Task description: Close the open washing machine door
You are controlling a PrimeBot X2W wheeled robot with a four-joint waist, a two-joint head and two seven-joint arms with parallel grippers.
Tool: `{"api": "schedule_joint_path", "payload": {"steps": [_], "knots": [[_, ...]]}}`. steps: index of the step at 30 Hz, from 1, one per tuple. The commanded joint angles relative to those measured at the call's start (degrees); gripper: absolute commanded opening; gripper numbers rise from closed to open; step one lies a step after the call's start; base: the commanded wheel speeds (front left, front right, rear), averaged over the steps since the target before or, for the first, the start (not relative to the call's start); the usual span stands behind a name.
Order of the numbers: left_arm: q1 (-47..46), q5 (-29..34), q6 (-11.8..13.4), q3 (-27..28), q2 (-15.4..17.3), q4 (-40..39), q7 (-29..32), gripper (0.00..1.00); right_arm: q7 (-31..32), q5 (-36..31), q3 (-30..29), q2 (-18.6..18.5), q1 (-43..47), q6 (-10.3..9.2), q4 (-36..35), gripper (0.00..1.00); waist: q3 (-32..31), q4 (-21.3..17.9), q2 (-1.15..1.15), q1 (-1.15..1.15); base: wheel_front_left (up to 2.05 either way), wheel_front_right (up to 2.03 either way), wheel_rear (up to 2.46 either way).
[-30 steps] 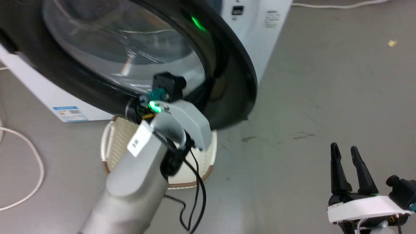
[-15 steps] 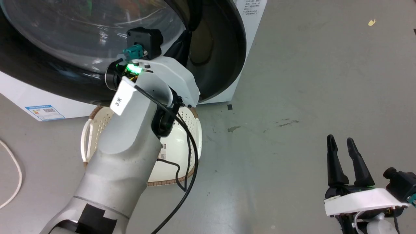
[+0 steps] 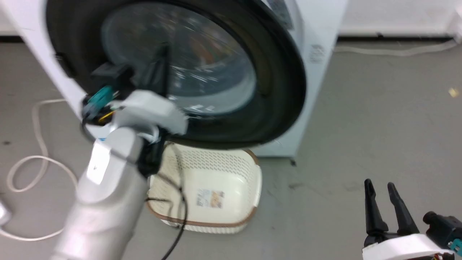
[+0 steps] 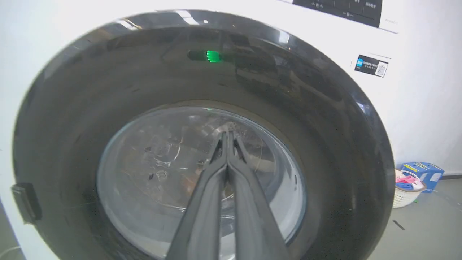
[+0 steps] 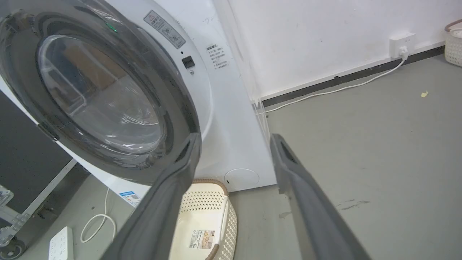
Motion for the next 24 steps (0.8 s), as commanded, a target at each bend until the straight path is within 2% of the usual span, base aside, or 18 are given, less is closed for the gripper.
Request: {"api": "schedule_joint_path", "payload": {"steps": [1,3,8,12,17,24], "knots": [[2.2,1.1,1.2,0.5,1.4,-1.7,-0.8,0.00,-0.2,-0.5,0.0,0.0,0.8,0.06,0.1,1.00,-3.9,4.0,0.00,0.01,0.00,0.00,0.00],[4.7,2.5,2.6,1.0,3.5,-4.5,-1.5,0.00,-0.2,-0.7,0.2,0.0,1.3,0.06,0.2,1.00,-5.1,5.2,0.00,0.01,0.00,0.00,0.00],[12.3,4.0,3.0,2.3,8.1,-12.2,-2.4,0.00,-0.2,-0.7,0.4,0.0,2.1,0.06,0.2,1.00,-6.7,7.4,0.00,0.01,0.00,0.00,0.00],[18.5,3.6,3.9,4.5,10.1,-17.4,-2.6,0.00,-0.2,-0.6,0.2,0.0,2.6,0.06,0.1,1.00,-7.1,8.8,0.00,0.01,0.00,0.00,0.00],[26.0,3.5,3.6,7.0,10.1,-24.3,-2.8,0.00,-0.2,-0.4,0.0,0.0,3.5,0.06,-0.1,1.00,-7.6,10.3,0.00,0.01,0.00,0.00,0.00],[37.0,1.8,4.3,9.9,7.0,-27.5,-2.8,0.00,-0.2,-0.4,0.4,0.0,4.2,0.06,-0.2,1.00,-8.0,10.9,0.00,0.01,0.00,0.00,0.00]]}}
